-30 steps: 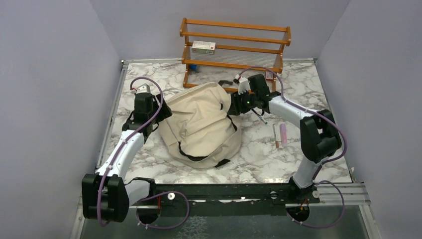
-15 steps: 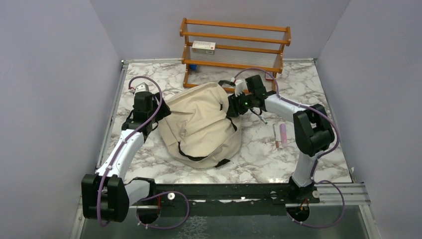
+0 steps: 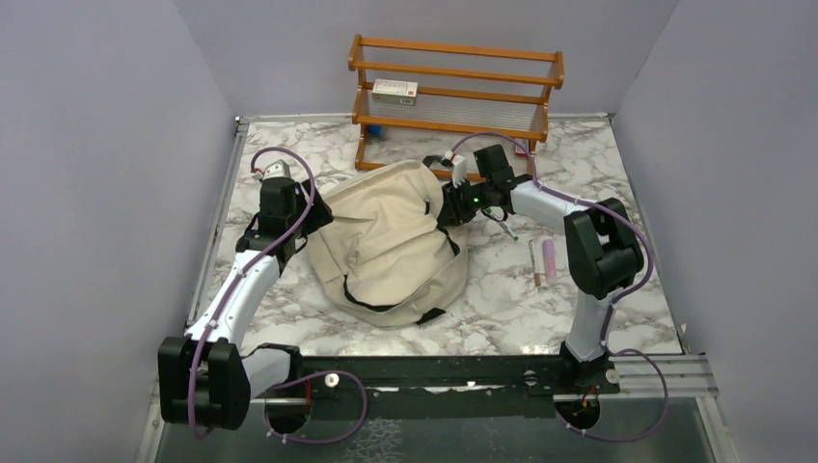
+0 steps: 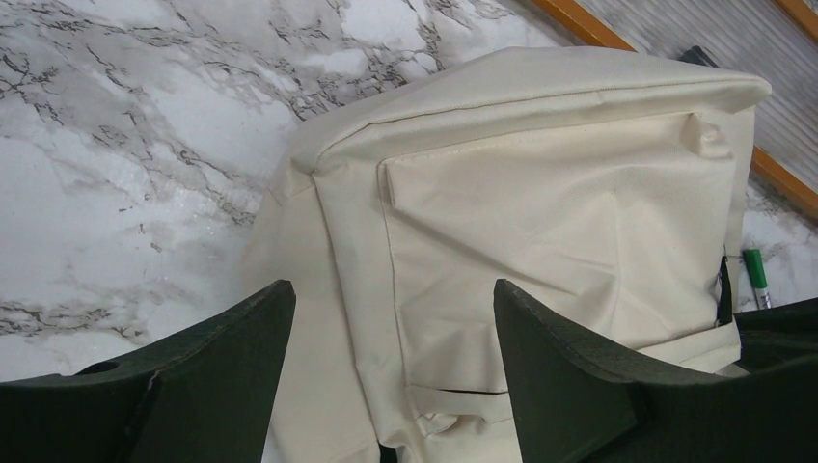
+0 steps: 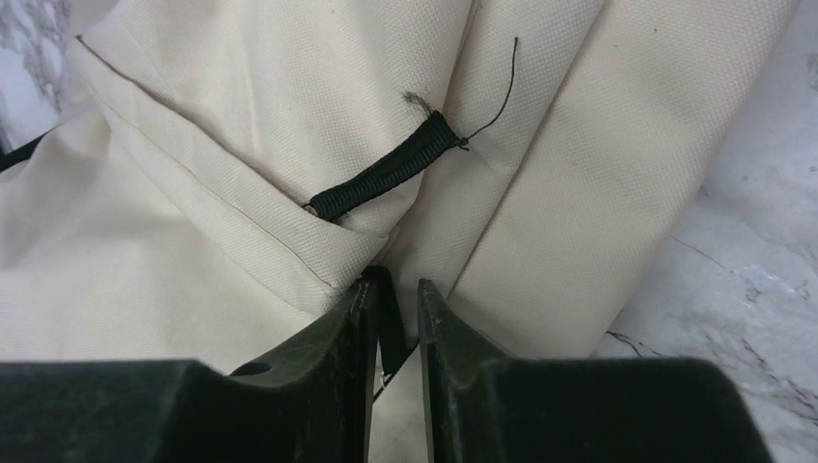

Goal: Pack the student bag
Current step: Zip the student bag at the center of the board.

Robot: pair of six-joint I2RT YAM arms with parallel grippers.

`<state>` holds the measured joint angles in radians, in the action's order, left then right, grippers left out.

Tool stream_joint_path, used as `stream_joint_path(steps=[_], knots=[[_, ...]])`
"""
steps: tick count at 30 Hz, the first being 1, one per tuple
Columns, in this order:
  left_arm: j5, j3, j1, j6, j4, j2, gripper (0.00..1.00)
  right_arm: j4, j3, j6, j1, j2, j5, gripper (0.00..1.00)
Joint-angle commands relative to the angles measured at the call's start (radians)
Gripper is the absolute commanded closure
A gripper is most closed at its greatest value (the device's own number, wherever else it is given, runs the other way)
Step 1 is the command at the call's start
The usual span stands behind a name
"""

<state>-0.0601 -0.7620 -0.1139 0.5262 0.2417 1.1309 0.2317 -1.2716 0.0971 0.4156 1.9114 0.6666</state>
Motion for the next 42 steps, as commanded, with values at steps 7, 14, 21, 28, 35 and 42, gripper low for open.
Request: stream_joint_path(steps=[7, 14, 21, 28, 35, 42], knots=[[0.037, -0.016, -0.006, 0.018, -0.033, 0.011, 0.23, -0.047, 0.046, -0.03, 0.005, -0.071, 0.028, 0.99], [0.059, -0.021, -0.006, -0.007, -0.058, 0.029, 0.24, -0.055, 0.114, -0.052, 0.005, -0.191, -0.081, 0.99], [0.1, -0.03, -0.006, -0.047, -0.066, 0.043, 0.23, -0.03, 0.137, -0.037, 0.005, -0.236, -0.099, 0.99], [0.138, -0.027, -0.006, -0.051, -0.08, 0.062, 0.23, -0.002, 0.114, 0.021, 0.005, -0.185, -0.063, 0.59], [0.148, -0.025, -0.006, -0.051, -0.081, 0.068, 0.23, -0.015, 0.089, 0.076, 0.005, -0.135, -0.012, 0.41], [0.152, -0.019, -0.006, -0.045, -0.081, 0.063, 0.23, -0.026, 0.042, 0.101, 0.005, -0.063, 0.021, 0.37]])
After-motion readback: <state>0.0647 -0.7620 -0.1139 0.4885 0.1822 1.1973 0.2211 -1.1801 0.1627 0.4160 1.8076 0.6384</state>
